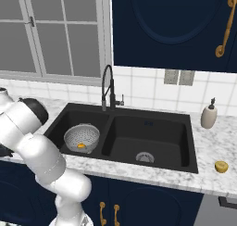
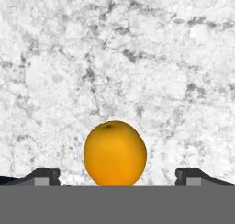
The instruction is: Put the colander in the sink, put the kiwi, tangerine, orange in the colander, and turn on the sink faucet and pour water over the colander.
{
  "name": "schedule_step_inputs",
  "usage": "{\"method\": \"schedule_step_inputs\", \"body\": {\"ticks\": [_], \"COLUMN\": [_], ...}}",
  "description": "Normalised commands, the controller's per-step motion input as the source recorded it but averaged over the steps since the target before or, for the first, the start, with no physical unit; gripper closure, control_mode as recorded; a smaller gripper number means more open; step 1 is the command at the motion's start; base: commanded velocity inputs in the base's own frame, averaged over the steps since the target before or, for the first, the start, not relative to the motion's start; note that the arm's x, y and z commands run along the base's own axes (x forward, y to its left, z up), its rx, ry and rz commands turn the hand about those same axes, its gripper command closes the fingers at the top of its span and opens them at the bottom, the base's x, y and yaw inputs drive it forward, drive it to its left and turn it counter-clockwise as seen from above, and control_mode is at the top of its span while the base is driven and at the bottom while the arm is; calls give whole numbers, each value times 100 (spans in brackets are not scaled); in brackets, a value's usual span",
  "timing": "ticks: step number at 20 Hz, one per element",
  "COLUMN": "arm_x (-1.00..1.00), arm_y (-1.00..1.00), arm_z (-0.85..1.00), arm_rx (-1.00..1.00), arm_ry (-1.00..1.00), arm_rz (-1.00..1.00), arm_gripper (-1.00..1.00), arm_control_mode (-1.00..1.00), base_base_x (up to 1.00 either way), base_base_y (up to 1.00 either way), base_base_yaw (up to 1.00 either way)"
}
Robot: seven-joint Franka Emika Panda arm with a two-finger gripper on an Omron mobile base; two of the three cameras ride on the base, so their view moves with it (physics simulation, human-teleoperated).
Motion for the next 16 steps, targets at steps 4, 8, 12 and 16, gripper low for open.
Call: {"method": "schedule_step_inputs", "body": {"ticks": [4, 8, 12, 16], "arm_x": [-14, -32, -46, -19], "arm_y": [-2, -2, -15, -33], "arm_z": [-27, -30, -21, -9], "arm_rx": [-2, -5, -2, 0], "arm_ry": [1, 0, 0, 0], "arm_rz": [-1, 0, 0, 0], "arm_gripper": [-100, -100, -100, -100], "arm_control_mode": [-100, -100, -100, -100], "base_base_x": [0, 0, 0, 0], "base_base_y": [0, 0, 0, 0], "base_base_yaw": [0, 0, 0, 0]}}
